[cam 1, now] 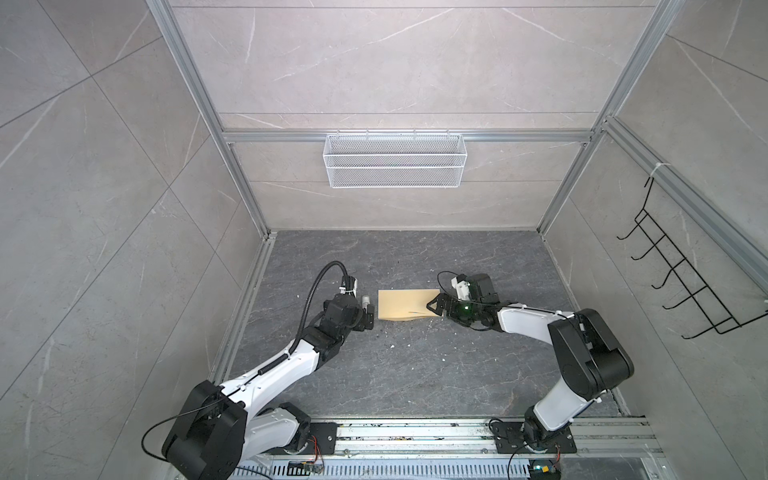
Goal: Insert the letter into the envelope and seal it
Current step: 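Grasp the white glue stick beside the envelope with the left gripper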
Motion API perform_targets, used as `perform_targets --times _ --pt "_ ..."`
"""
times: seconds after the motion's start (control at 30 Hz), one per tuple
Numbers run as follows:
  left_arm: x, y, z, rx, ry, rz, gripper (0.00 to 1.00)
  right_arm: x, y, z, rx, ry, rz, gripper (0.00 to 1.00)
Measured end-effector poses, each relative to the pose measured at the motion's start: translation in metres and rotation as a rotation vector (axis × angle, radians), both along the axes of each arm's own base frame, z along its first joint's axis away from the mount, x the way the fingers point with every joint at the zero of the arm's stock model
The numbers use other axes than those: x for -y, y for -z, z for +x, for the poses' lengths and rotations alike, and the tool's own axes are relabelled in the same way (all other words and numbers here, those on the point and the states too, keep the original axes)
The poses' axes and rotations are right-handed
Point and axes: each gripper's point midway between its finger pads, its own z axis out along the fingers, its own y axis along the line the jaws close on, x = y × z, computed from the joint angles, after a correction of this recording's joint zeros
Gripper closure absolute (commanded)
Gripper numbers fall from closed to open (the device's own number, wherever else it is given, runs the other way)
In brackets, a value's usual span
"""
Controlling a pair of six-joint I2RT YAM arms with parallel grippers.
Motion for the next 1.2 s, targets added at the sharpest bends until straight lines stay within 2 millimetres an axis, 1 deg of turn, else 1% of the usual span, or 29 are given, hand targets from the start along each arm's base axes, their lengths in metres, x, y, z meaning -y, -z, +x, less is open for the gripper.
perform_targets --times 0.2,0.3,0.37,0.43,0.5,0.8,0.97,1.2 --pt "0.012 0.003 0.017 -0.1 -0.055 -0.02 0.04 0.017 -0.048 0.0 0.133 0.02 -0.076 0.01" --pt "0.016 0.014 0.022 -0.153 -0.074 -0.033 0.05 0.023 -0.066 0.0 0.184 0.028 -0.109 0.01" --pt "0.018 0.024 0.024 -0.192 -0.087 -0.036 0.07 0.027 -0.071 -0.002 0.198 0.031 -0.127 0.01" --pt "0.021 0.033 0.025 -0.231 -0.098 -0.043 0.1 0.03 -0.074 -0.004 0.204 0.033 -0.142 0.01" --pt "0.021 0.042 0.028 -0.263 -0.113 -0.045 0.15 0.033 -0.074 -0.006 0.205 0.034 -0.156 0.01" --pt "0.019 0.078 0.033 -0.365 -0.157 -0.034 0.27 0.036 -0.07 -0.01 0.187 0.032 -0.176 0.01" --pt "0.018 0.093 0.035 -0.396 -0.168 -0.013 0.35 0.036 -0.07 -0.01 0.189 0.03 -0.178 0.01" --pt "0.02 0.103 0.04 -0.415 -0.17 0.0 0.48 0.036 -0.07 -0.01 0.189 0.03 -0.178 0.01"
